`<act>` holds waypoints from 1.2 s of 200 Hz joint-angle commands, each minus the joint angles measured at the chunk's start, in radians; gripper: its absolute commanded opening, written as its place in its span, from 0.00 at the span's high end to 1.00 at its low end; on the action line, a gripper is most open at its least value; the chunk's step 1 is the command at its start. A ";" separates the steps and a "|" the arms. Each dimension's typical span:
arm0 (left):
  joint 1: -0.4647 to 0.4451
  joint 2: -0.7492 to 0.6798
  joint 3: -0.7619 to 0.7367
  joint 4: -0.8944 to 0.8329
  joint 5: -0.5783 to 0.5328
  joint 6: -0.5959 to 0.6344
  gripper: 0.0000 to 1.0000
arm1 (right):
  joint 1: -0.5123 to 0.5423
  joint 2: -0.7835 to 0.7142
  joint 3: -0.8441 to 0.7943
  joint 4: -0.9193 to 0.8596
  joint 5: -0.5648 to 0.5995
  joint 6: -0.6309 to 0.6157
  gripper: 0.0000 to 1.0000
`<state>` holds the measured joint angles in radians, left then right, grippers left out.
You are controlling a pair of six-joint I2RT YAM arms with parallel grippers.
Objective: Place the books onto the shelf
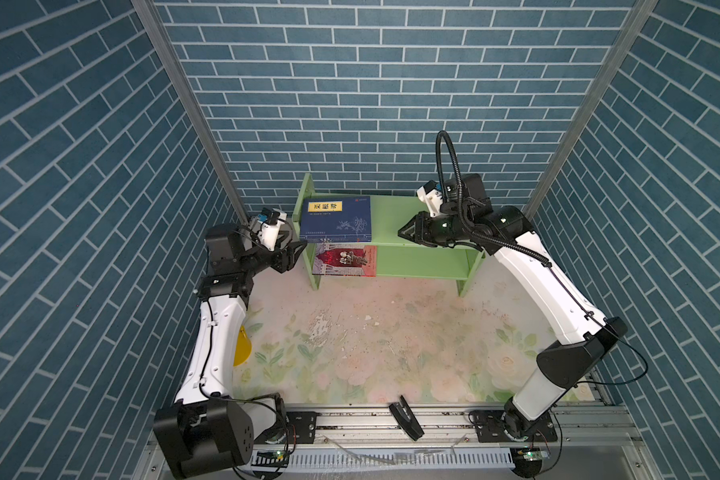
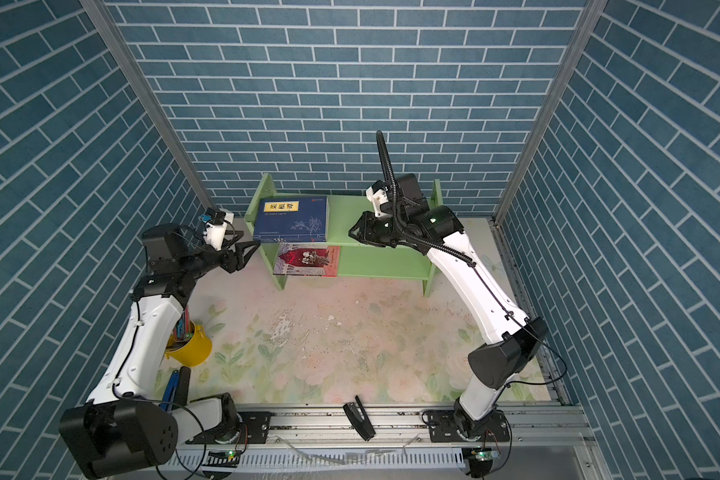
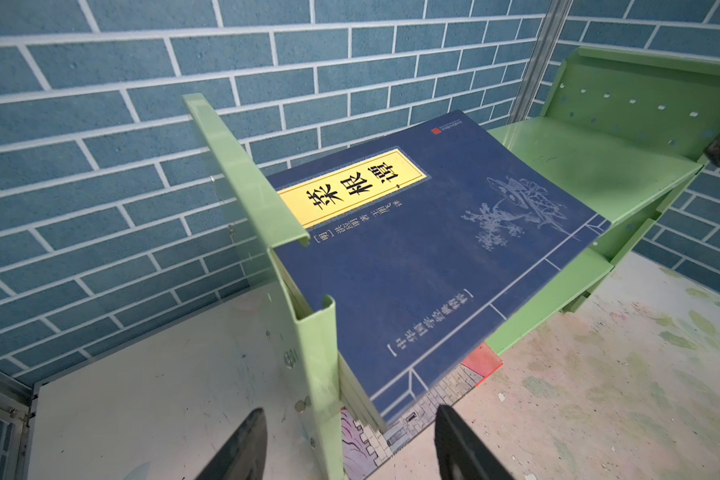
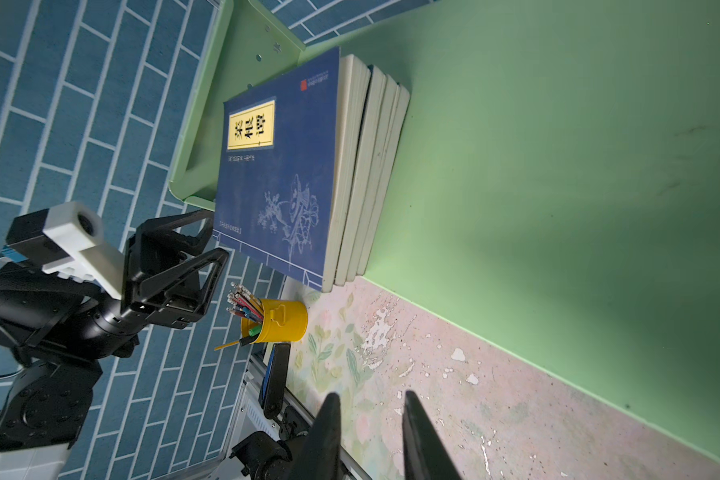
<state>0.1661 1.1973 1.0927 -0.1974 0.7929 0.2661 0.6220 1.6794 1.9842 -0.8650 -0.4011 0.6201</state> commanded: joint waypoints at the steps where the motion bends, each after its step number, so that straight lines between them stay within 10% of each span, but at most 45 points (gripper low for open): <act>1: -0.017 0.008 -0.017 0.051 -0.039 0.005 0.35 | 0.004 -0.032 -0.023 0.041 -0.018 -0.010 0.73; 240: -0.026 -0.012 -0.051 0.011 -0.075 0.021 0.34 | 0.135 0.183 0.077 0.069 -0.184 -0.036 0.83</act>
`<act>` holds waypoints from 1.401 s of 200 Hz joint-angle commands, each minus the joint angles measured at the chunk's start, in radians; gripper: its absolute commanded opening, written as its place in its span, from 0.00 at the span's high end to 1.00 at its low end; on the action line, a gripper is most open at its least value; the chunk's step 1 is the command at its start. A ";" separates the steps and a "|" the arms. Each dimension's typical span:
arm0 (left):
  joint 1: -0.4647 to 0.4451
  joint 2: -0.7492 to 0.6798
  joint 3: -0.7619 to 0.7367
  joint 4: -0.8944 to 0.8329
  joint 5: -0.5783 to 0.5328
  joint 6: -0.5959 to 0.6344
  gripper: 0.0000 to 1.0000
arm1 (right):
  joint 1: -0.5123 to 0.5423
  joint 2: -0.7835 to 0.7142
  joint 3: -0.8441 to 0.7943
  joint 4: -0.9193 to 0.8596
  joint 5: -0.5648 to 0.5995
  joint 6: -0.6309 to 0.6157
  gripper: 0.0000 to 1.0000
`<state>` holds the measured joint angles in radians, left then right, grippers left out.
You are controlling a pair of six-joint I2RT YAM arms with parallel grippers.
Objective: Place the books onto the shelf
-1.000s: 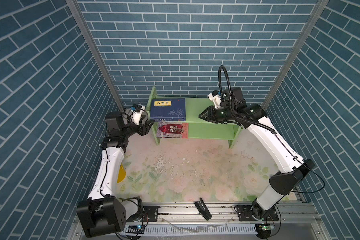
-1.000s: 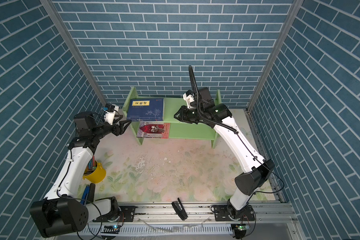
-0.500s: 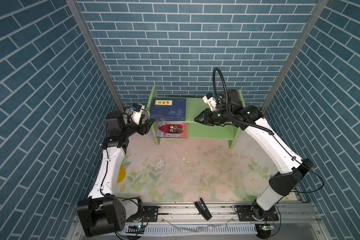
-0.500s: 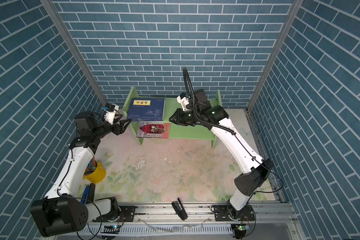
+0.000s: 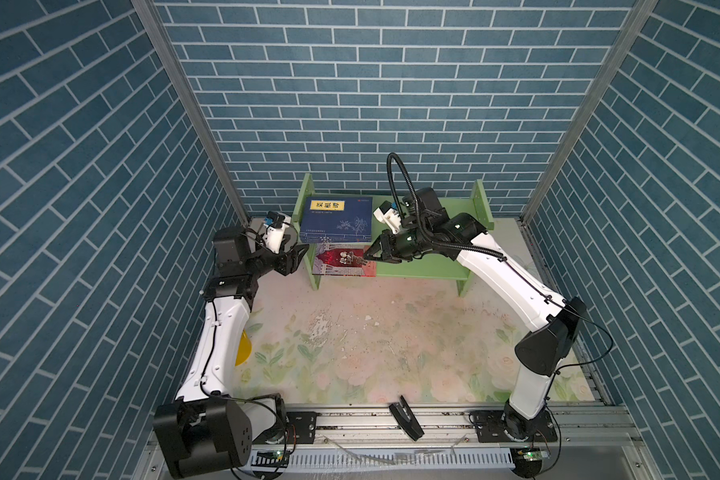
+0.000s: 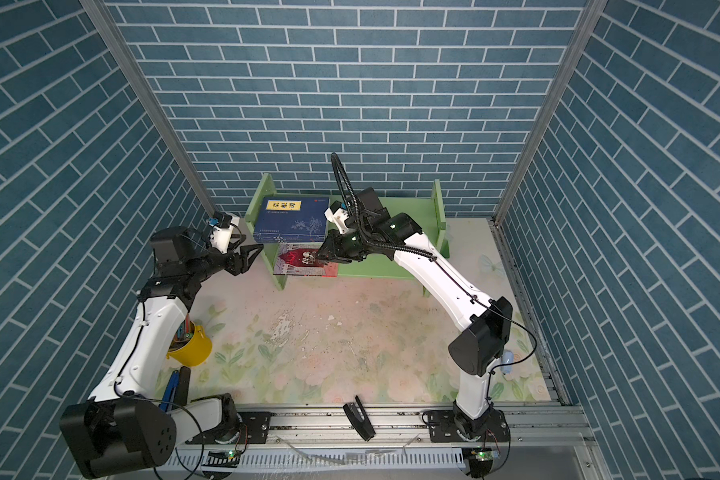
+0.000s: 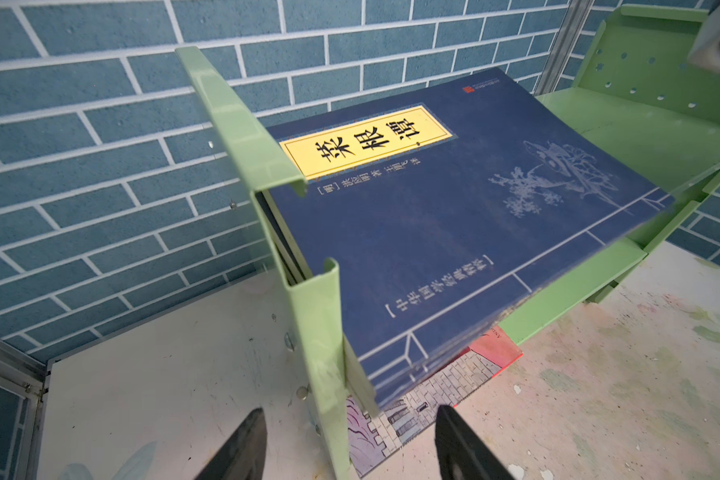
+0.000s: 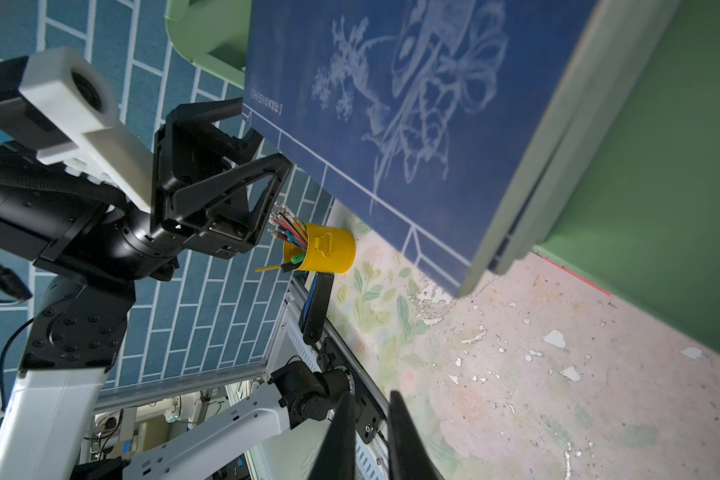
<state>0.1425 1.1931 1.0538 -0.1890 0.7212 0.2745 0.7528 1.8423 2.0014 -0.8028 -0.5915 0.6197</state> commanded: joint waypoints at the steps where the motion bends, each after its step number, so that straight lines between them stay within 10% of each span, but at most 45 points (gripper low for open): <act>1: -0.003 -0.007 -0.012 0.003 -0.003 0.012 0.34 | 0.004 0.021 0.062 0.006 0.006 -0.036 0.83; 280: -0.003 0.039 0.021 0.075 -0.042 -0.041 0.34 | -0.041 0.223 0.337 -0.151 0.061 -0.083 0.84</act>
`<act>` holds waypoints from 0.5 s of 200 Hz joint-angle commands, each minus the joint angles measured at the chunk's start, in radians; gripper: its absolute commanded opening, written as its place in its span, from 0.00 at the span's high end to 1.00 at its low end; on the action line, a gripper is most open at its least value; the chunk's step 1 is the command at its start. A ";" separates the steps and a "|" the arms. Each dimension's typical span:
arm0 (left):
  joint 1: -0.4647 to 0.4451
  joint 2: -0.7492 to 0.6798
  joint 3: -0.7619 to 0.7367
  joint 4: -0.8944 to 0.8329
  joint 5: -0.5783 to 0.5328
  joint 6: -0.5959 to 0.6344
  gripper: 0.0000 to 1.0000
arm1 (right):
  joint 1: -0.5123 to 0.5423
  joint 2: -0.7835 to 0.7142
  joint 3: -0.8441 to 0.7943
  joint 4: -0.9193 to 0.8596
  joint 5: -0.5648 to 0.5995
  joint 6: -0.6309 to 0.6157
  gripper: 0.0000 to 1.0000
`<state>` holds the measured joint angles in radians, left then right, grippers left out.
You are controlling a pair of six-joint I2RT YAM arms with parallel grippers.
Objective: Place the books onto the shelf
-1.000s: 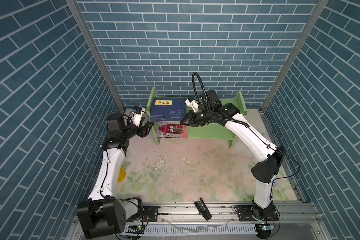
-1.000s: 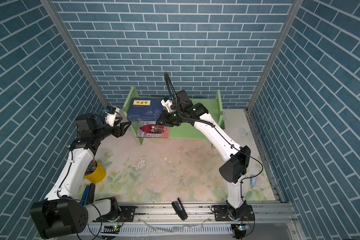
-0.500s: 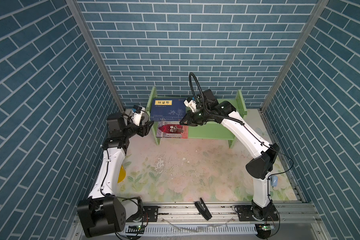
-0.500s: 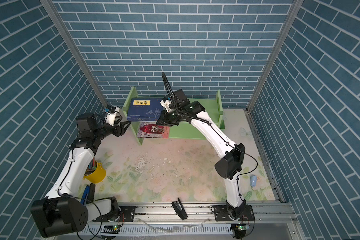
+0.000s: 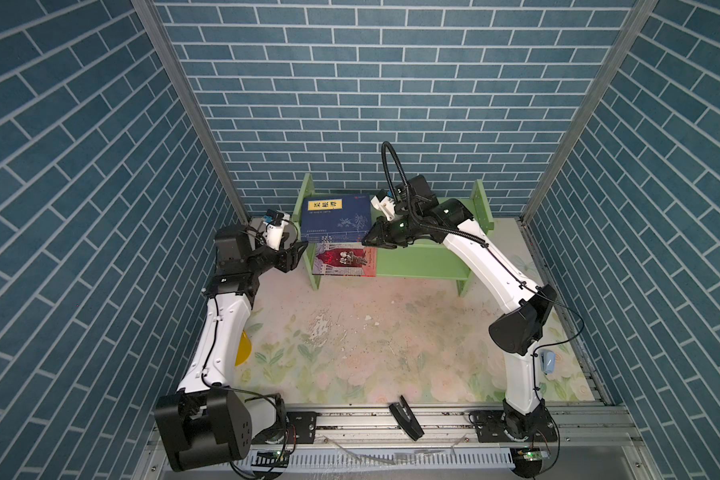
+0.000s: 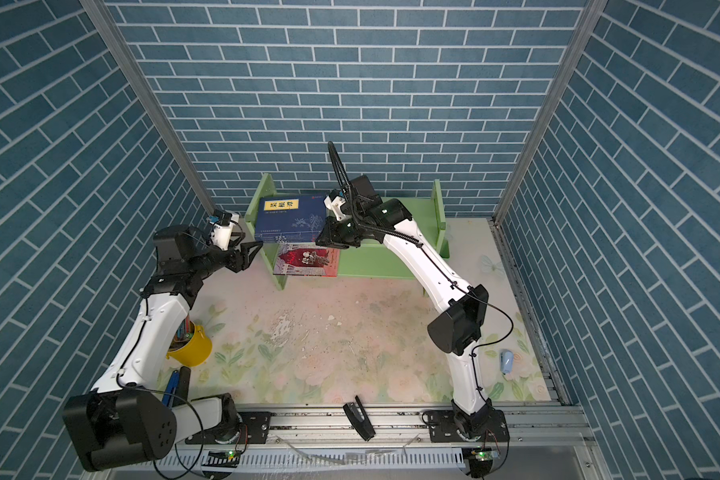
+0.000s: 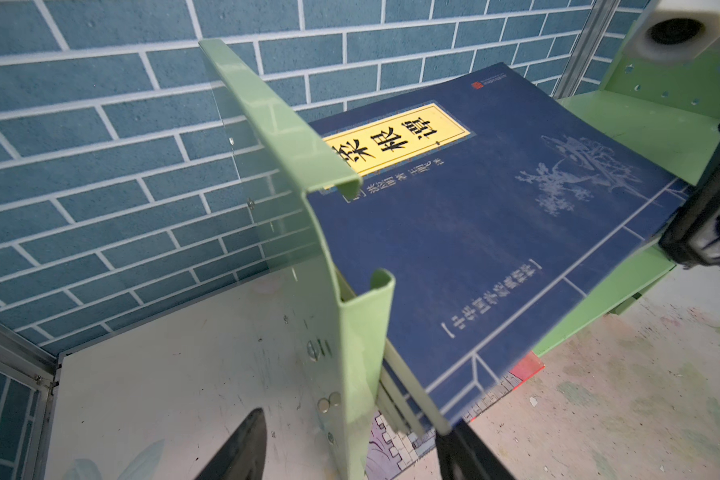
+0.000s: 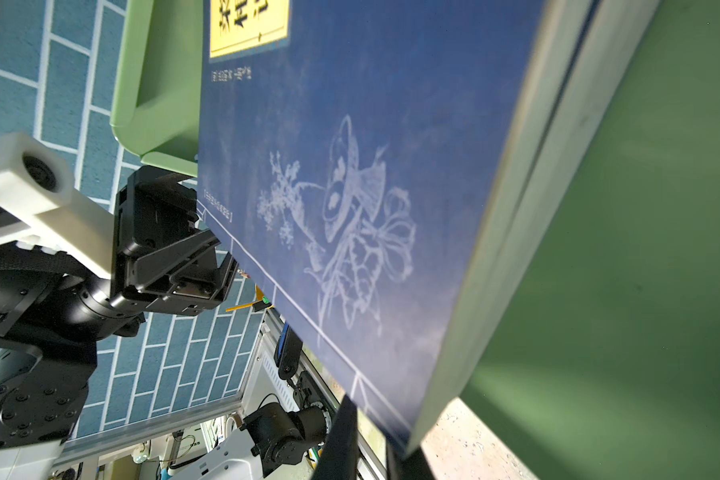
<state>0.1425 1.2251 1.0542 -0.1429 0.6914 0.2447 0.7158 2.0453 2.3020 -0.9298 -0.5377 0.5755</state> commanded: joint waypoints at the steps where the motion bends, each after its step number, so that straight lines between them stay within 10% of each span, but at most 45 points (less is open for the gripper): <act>1: -0.003 0.006 0.021 0.029 -0.012 -0.010 0.34 | -0.004 0.021 0.037 -0.024 0.006 -0.038 0.84; 100: 0.014 -0.032 0.101 -0.224 0.082 0.100 0.35 | 0.003 -0.005 0.027 -0.031 -0.025 -0.037 0.84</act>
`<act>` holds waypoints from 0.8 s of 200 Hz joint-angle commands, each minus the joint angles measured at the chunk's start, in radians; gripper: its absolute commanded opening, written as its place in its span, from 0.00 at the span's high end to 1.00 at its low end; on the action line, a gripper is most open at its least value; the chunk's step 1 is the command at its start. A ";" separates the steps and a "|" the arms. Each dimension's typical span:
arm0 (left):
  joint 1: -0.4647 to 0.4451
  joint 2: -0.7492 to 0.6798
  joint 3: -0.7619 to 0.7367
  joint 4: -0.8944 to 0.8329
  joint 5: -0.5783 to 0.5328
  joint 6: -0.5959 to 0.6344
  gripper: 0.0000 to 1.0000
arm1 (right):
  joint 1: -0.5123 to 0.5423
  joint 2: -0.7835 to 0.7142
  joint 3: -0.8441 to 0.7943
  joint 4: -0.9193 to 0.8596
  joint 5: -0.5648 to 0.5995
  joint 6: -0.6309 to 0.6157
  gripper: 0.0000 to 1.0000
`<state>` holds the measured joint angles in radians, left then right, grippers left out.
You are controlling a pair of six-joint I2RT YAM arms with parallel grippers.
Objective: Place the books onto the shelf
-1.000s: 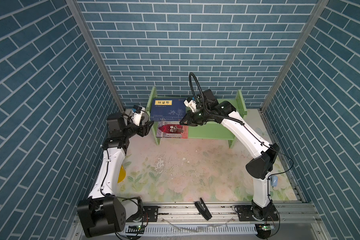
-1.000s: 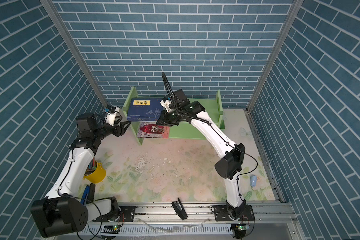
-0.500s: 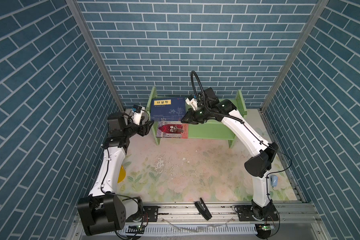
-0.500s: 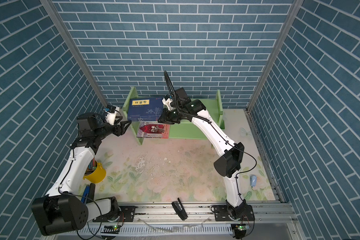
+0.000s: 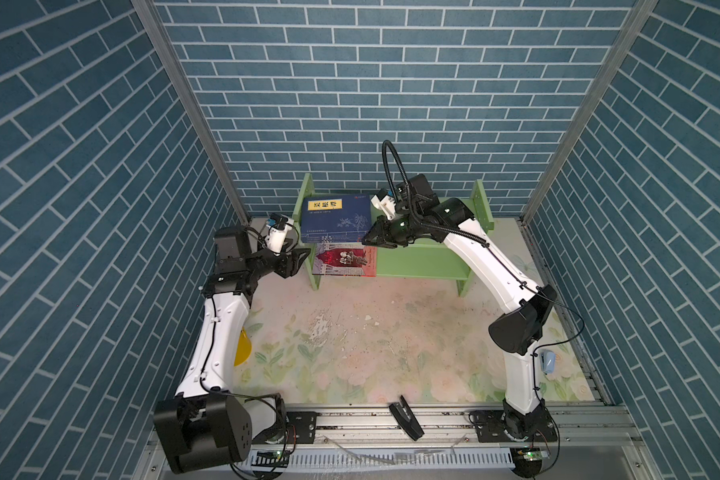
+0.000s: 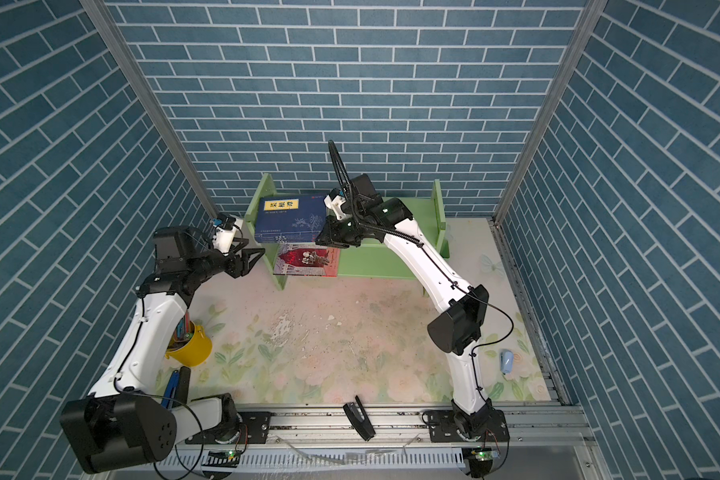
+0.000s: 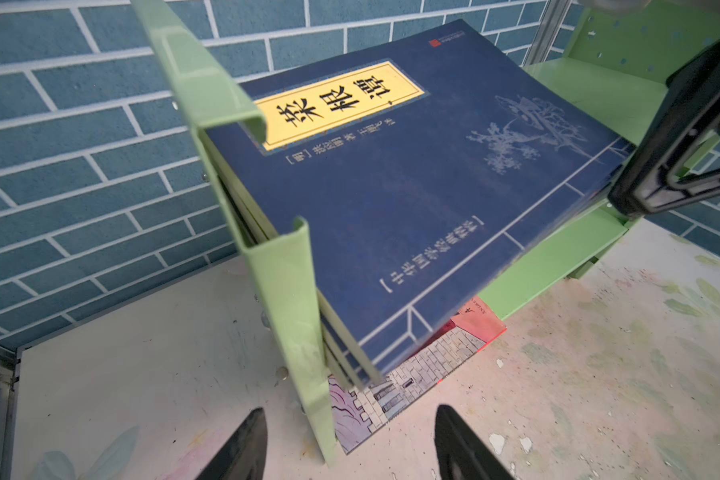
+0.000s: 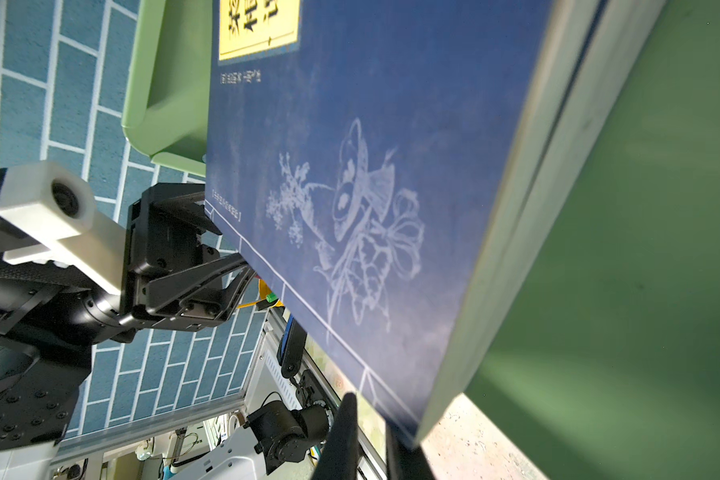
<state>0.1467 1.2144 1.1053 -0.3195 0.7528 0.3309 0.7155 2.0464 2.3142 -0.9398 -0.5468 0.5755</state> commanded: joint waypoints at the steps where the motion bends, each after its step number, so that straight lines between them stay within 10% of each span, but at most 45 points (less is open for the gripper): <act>1: 0.010 -0.019 0.051 -0.047 0.021 0.011 0.35 | 0.003 -0.006 0.014 -0.022 -0.017 -0.037 0.84; 98: 0.011 -0.003 0.058 0.069 -0.028 -0.076 0.35 | 0.010 -0.114 -0.083 0.005 0.041 -0.048 0.80; 160: 0.013 -0.046 0.090 -0.267 0.089 0.027 0.35 | 0.034 -0.523 -0.642 0.344 0.172 -0.002 0.81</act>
<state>0.1547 1.1984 1.1591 -0.3756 0.7704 0.2897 0.7315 1.6966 1.8500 -0.7792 -0.4431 0.5694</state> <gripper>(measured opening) 0.654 0.200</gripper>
